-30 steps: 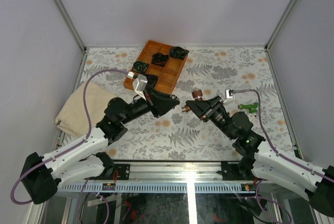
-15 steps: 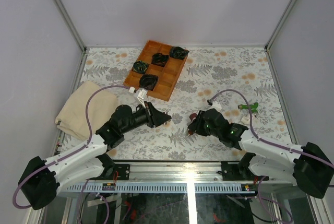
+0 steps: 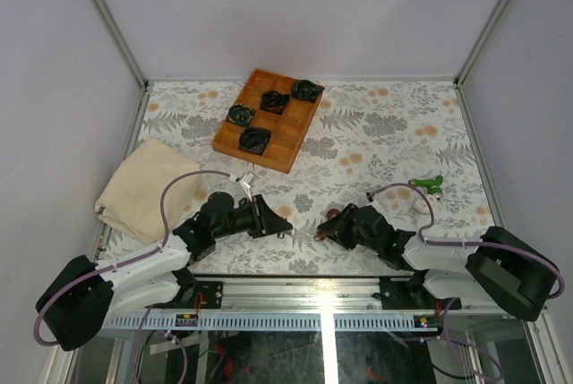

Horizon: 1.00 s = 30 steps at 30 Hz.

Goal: Install the water faucets

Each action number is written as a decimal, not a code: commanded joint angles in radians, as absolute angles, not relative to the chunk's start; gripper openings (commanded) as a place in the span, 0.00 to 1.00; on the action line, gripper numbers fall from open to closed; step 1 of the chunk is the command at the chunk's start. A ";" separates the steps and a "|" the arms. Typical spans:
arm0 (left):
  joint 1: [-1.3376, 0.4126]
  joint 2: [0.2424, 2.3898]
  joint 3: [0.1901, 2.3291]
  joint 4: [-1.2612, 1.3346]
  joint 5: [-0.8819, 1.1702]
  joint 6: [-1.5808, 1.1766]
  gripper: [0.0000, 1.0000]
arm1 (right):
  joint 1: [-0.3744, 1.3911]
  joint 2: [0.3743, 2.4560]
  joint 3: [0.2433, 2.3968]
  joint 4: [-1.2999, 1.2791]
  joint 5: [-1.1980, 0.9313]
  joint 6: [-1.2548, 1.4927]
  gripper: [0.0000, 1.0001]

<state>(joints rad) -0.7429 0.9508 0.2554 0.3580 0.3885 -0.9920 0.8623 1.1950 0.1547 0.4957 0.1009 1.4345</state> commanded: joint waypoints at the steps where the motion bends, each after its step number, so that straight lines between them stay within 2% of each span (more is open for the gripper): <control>1: -0.738 1.001 0.220 0.535 0.444 -1.076 0.00 | 0.870 1.176 0.217 0.406 -0.009 1.419 0.46; 4: -0.739 1.029 0.213 0.566 0.437 -1.085 0.00 | 0.869 1.063 0.198 0.181 -0.020 1.372 0.50; 9: -0.738 1.066 0.229 0.577 0.447 -1.080 0.00 | 0.869 0.753 0.234 -0.265 0.066 1.301 0.60; 10: -0.739 1.073 0.232 0.578 0.451 -1.081 0.00 | 0.868 0.689 0.259 -0.344 0.099 1.281 0.64; 12: -0.739 1.084 0.233 0.591 0.454 -1.085 0.00 | 0.869 0.582 0.317 -0.460 0.170 1.199 0.88; 15: -0.740 1.107 0.221 0.638 0.451 -1.110 0.00 | 0.869 0.483 0.406 -0.507 0.265 0.990 1.00; 17: -0.744 1.128 0.214 0.678 0.457 -1.130 0.00 | 0.866 0.488 0.452 -0.501 0.311 0.860 1.00; 19: -0.754 1.155 0.215 0.700 0.442 -1.140 0.00 | 0.832 0.580 0.473 -0.415 0.241 0.732 0.99; 24: -0.779 1.280 0.236 0.790 0.454 -1.172 0.00 | 0.576 0.910 0.500 -0.273 -0.215 0.592 0.98; 26: -0.789 1.334 0.232 0.874 0.459 -1.208 0.00 | 0.553 0.918 0.458 -0.190 -0.304 0.599 0.98; 30: -0.824 1.438 0.246 0.971 0.460 -1.242 0.00 | 0.512 0.922 0.414 -0.192 -0.376 0.581 0.98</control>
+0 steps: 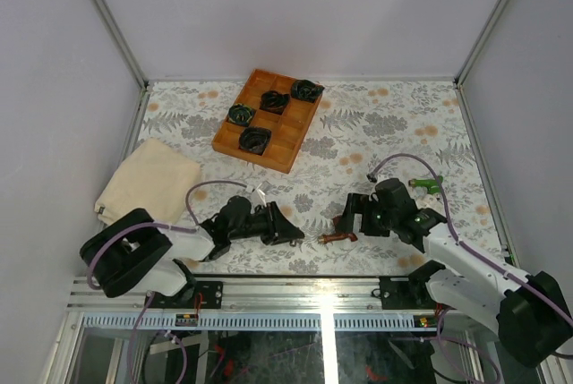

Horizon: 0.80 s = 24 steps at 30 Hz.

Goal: Install the water faucets

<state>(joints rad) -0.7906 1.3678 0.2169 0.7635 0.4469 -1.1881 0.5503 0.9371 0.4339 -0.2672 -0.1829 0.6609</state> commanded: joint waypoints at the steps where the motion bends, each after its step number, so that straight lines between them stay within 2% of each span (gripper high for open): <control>1: -0.833 1.461 0.252 0.981 0.456 -1.247 0.00 | 0.497 0.926 0.398 -0.189 -0.394 0.579 0.97; 13: -0.866 1.694 0.298 1.108 0.427 -1.263 0.00 | 0.477 1.007 0.305 -0.016 -0.491 0.574 0.81; 18: -0.865 1.721 0.300 1.132 0.414 -1.259 0.00 | 0.478 0.993 0.319 -0.060 -0.425 0.562 0.82; 24: -0.864 1.695 0.326 1.028 0.378 -1.184 0.00 | 0.477 0.931 0.321 -0.077 -0.275 0.578 0.84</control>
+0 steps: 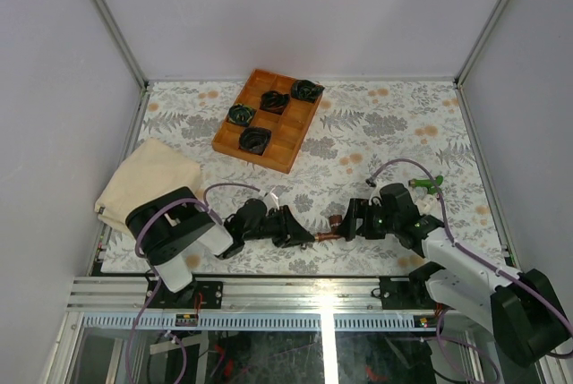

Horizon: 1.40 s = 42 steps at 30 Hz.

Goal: Install the water faucets

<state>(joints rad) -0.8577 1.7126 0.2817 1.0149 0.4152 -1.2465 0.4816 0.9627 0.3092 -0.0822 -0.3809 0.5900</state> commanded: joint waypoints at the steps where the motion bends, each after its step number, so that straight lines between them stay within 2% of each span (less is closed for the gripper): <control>1: -0.864 1.702 0.330 1.025 0.375 -1.179 0.00 | 0.478 0.935 0.319 -0.063 -0.273 0.581 0.85; 6: -0.855 1.737 0.328 1.062 0.348 -1.183 0.00 | 0.477 1.046 0.311 0.041 -0.424 0.580 0.83; 18: -0.838 1.809 0.323 1.157 0.359 -1.207 0.00 | 0.477 1.163 0.190 0.381 -0.630 0.718 0.63; 24: -0.836 1.819 0.332 1.165 0.367 -1.210 0.00 | 0.478 1.191 0.101 0.629 -0.691 0.835 0.57; 38: -0.835 1.824 0.337 1.177 0.366 -1.227 0.00 | 0.478 1.331 0.090 0.838 -0.842 0.845 0.52; 42: -0.834 1.822 0.339 1.178 0.367 -1.229 0.00 | 0.478 1.359 0.096 0.847 -0.818 0.840 0.37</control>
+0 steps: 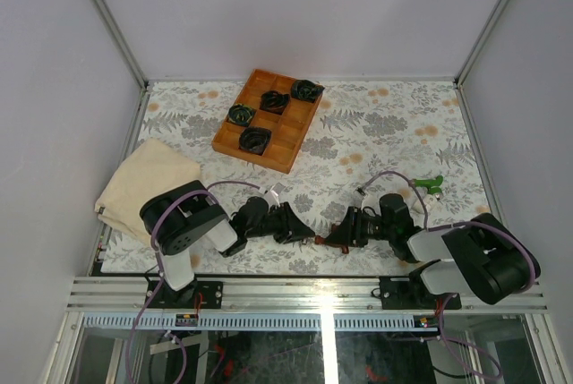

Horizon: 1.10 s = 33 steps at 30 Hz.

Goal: Install the water faucets

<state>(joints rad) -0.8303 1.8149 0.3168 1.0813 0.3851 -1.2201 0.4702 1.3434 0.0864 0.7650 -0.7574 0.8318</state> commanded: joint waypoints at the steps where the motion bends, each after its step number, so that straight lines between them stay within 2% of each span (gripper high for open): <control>1: -0.834 1.819 0.338 1.177 0.367 -1.230 0.00 | 0.477 1.356 0.098 0.841 -0.793 0.844 0.30; 5: -0.826 1.801 0.322 1.191 0.363 -1.230 0.00 | 0.478 1.277 0.077 0.835 -0.695 0.871 0.10; 10: -0.744 1.690 0.269 1.239 0.422 -1.197 0.00 | 0.477 1.020 0.139 0.592 -0.600 0.799 0.00; 15: -0.615 1.518 0.314 1.181 0.639 -1.182 0.00 | 0.477 0.823 0.230 0.454 -0.522 0.716 0.00; 20: -0.480 1.354 0.437 1.041 0.887 -1.205 0.00 | 0.477 0.757 0.288 0.577 -0.595 0.696 0.00; 25: -0.401 1.286 0.581 0.916 1.115 -1.245 0.00 | 0.477 0.678 0.361 0.667 -0.678 0.637 0.00; 33: -0.400 1.279 0.750 0.720 1.184 -1.228 0.00 | 0.477 0.637 0.431 0.677 -0.705 0.541 0.00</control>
